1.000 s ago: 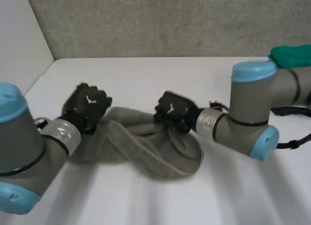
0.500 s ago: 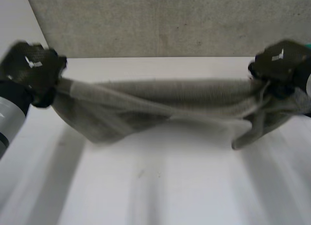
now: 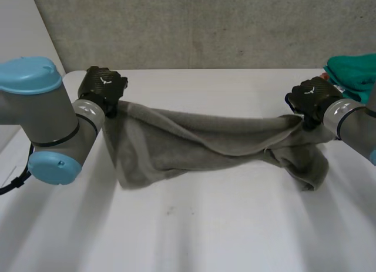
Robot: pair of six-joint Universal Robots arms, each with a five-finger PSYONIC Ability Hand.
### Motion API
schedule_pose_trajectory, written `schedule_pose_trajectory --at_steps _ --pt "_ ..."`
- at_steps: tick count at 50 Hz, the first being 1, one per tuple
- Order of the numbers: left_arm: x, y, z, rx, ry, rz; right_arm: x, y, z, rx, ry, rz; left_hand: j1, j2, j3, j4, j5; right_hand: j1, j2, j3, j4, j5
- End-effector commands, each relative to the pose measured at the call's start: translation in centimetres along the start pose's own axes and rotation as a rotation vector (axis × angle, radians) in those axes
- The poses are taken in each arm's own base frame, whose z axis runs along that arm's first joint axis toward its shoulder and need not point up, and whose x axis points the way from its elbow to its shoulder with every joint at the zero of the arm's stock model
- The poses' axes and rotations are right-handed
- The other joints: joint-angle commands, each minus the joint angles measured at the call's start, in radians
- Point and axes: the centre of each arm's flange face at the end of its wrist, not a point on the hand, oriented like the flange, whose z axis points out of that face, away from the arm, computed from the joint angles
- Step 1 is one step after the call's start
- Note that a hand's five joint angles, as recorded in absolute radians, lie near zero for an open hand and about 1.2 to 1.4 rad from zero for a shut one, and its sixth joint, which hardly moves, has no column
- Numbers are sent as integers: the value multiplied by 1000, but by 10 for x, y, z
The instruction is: Fold the laundry.
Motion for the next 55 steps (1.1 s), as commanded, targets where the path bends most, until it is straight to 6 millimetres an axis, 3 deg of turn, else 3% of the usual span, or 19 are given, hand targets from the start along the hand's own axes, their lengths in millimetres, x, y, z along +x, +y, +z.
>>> schedule_pose_trajectory --at_steps 1,7,12,20,30,38,42,46,47,50,55 --pt "19 17 -14 -56 62 2 -5 8 2 -30 -18 -11 265 198 202 196 249 19 21 12 13 29" --pt "24 28 -22 -94 84 2 -11 17 8 -48 -43 -79 265 198 202 196 249 8 10 0 1 18" --pt "25 35 -28 -121 94 2 -22 28 15 -60 -78 -130 265 198 202 196 249 -215 -213 -222 -221 -205" --pt "27 41 -32 -137 103 0 -40 38 17 -41 -143 -119 265 198 202 196 249 -189 -187 -196 -195 -179" --pt "27 40 -33 -137 103 1 -46 25 -1 92 -230 -120 265 198 202 196 249 -227 -225 -234 -234 -217" --pt "28 41 -33 -141 103 -2 -59 35 7 115 -228 -236 265 198 202 196 249 -189 -187 -196 -196 -179" --pt "29 42 -36 -146 109 -2 -67 48 17 93 -240 -298 265 198 202 196 249 -75 -73 -82 -81 -65" --pt "27 41 -38 -146 107 -2 -65 56 23 47 -210 -353 265 198 202 196 249 338 340 331 332 348" --pt "26 40 -39 -144 104 -1 -61 54 23 39 -187 -362 265 198 202 196 249 640 643 633 634 651" --pt "20 32 -43 -123 88 0 -53 46 22 54 -145 -365 265 198 202 196 249 643 646 636 637 654" --pt "-2 -1 -58 -43 28 -2 -20 5 -5 131 -20 -331 265 198 202 196 249 643 646 636 637 654"
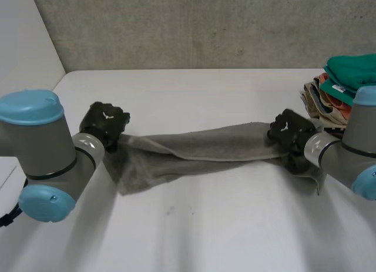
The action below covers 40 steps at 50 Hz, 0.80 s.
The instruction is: Fold the laundry.
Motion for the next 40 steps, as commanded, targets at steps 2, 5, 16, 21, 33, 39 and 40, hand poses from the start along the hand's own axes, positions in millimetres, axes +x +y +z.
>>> schedule_pose_trajectory --at_steps 2,5,16,21,33,39,40 --pt "-30 -44 -33 118 -88 -3 65 -39 -45 65 215 64 265 198 202 196 249 314 234 211 202 233" --pt "-51 -74 -60 218 -153 -3 94 -62 -78 104 303 106 265 198 202 196 249 314 234 211 202 233" --pt "-86 -122 -149 318 -214 5 146 -72 -176 -100 361 202 265 198 202 196 249 314 234 211 202 233" --pt "-68 -93 -128 144 -108 12 121 -61 -171 -174 223 203 265 198 202 196 249 314 234 211 202 233" --pt "-24 -36 -11 -49 28 44 80 -27 -73 -263 97 221 265 198 202 196 249 314 234 211 202 233" --pt "-3 -49 -1 50 34 28 60 -43 -66 -220 104 205 -453 -520 -516 -522 -469 314 234 211 202 233" --pt "3 -49 -4 50 48 23 57 -43 -66 -218 103 206 -468 -536 -532 -537 -484 314 234 211 202 233"
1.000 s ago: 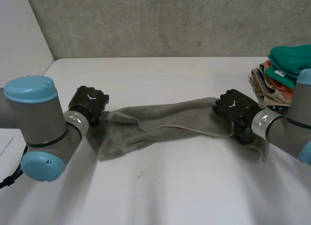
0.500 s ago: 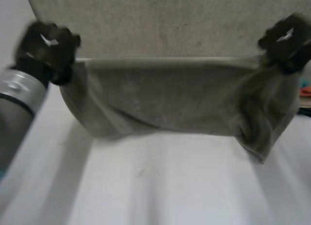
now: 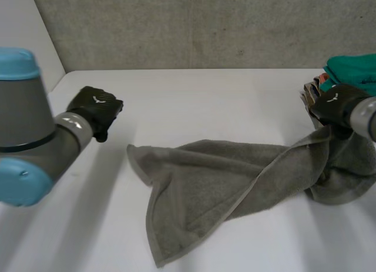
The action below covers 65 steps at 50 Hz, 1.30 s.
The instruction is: Fold the laundry.
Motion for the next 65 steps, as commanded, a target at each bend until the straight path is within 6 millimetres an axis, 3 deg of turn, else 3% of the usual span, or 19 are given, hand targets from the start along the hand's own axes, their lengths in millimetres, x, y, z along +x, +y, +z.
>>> schedule_pose_trajectory --at_steps 1,3,6,10,18,33,44,47,51,55,59,65 --pt "32 -14 7 96 35 -20 -26 -11 4 49 10 -1 -437 -473 -482 -484 -467 306 231 205 196 211" --pt "49 -13 -10 85 86 -54 -30 -11 0 64 19 3 -469 -505 -514 -516 -499 306 231 205 196 211" --pt "56 -13 -34 81 117 -122 -24 -16 -14 102 65 9 -481 -517 -526 -528 -511 306 231 205 196 211" --pt "72 1 -80 57 187 -246 -21 -15 -17 133 101 31 -508 -543 -552 -555 -537 306 231 205 196 211" --pt "120 16 -119 74 326 -261 -29 -5 -8 150 123 104 -780 -816 -825 -827 -810 306 231 205 196 211" --pt "178 32 -113 21 456 -188 -46 5 -10 158 102 125 -667 -702 -711 -714 -696 306 231 205 196 211" --pt "195 38 -94 -21 377 -158 -54 9 -17 172 76 127 -467 -503 -512 -514 -497 306 231 205 196 211" --pt "197 40 -90 -30 367 -155 -52 13 -17 164 85 130 -344 -379 -388 -391 -374 306 231 205 196 211" --pt "198 42 -89 -35 361 -153 -49 14 -21 170 98 132 283 248 239 236 253 306 231 205 196 211" --pt "189 31 -86 13 292 -170 -41 12 -29 190 125 133 296 261 252 249 266 306 231 205 196 211" --pt "147 -9 -98 132 145 -235 -24 3 -44 220 182 117 296 261 252 249 266 306 231 205 196 211" --pt "93 -26 -112 176 31 -216 -5 -15 -78 242 209 57 296 261 252 249 266 306 231 205 196 211"
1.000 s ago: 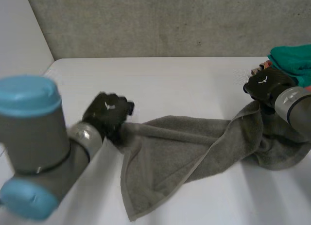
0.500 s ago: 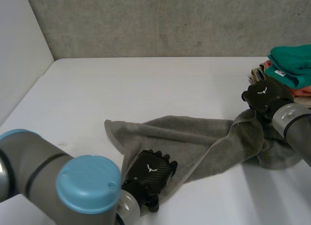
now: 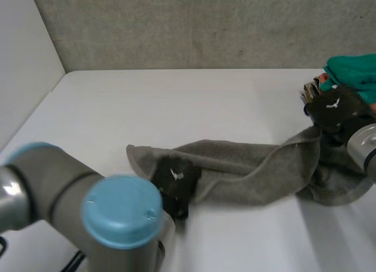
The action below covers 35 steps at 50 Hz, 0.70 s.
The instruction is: Fold the laundry.
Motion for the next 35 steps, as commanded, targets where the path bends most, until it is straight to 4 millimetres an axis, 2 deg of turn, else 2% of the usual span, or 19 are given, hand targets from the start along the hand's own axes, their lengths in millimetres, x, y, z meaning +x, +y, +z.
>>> schedule_pose_trajectory --at_steps 1,2,5,10,12,13,16,17,18,20,21,23,25,26,27,28,29,33,35 --pt "-60 -47 -32 96 -161 31 27 -35 -35 27 -4 -88 253 200 204 200 259 306 231 205 195 211" --pt "-71 -54 -42 108 -187 68 27 -37 -39 19 -27 -103 253 200 204 200 259 306 231 205 195 211" --pt "-85 -58 -53 103 -225 125 21 -35 -52 -40 -144 -164 253 200 204 200 259 306 231 205 195 211" --pt "-105 -30 -48 -37 -256 229 11 -17 -56 -141 -277 -249 253 200 204 200 259 306 231 205 195 211" --pt "-114 -21 -43 -74 -265 233 2 -6 -47 -171 -321 -256 253 200 204 200 259 306 231 205 195 211" --pt "-118 -16 -39 -93 -268 231 -7 5 -35 -199 -361 -245 253 200 204 200 259 306 231 205 195 211" --pt "-126 10 -15 -182 -239 220 -19 21 -17 -235 -392 -232 253 200 204 200 259 306 231 205 195 211" --pt "-127 16 -7 -198 -228 218 -24 27 -5 -243 -380 -235 253 200 204 200 259 306 231 205 195 211" --pt "-130 23 10 -209 -214 213 -24 29 2 -246 -360 -241 253 200 204 200 259 306 231 205 195 211" --pt "-133 23 27 -190 -211 210 -24 28 15 -238 -305 -252 253 200 204 200 259 306 231 205 195 211" --pt "-135 22 36 -178 -217 209 -22 22 29 -210 -233 -263 253 200 204 200 259 306 231 205 195 211" --pt "-146 10 64 -107 -259 219 -20 11 44 -164 -149 -271 253 200 204 200 259 306 231 205 195 211" --pt "-156 -7 82 -30 -303 238 -9 -14 67 -52 5 -273 253 200 204 200 259 306 231 205 195 211" --pt "-167 -29 101 61 -358 276 -1 -23 75 -10 67 -267 253 200 204 200 259 306 231 205 195 211" --pt "-173 -39 108 102 -385 295 6 -33 82 39 125 -262 253 200 204 200 259 306 231 205 195 211" --pt "-180 -51 114 150 -416 314 23 -52 92 141 247 -246 253 200 204 200 259 306 231 205 195 211" --pt "-197 -79 121 255 -500 356 33 -62 96 193 309 -236 253 200 204 200 259 306 231 205 195 211" --pt "-236 -145 117 527 -728 412 74 -107 99 460 588 -191 253 200 204 200 259 306 231 205 195 211" --pt "-242 -161 112 614 -785 412 85 -122 94 547 670 -182 253 200 204 200 259 306 231 205 195 211"
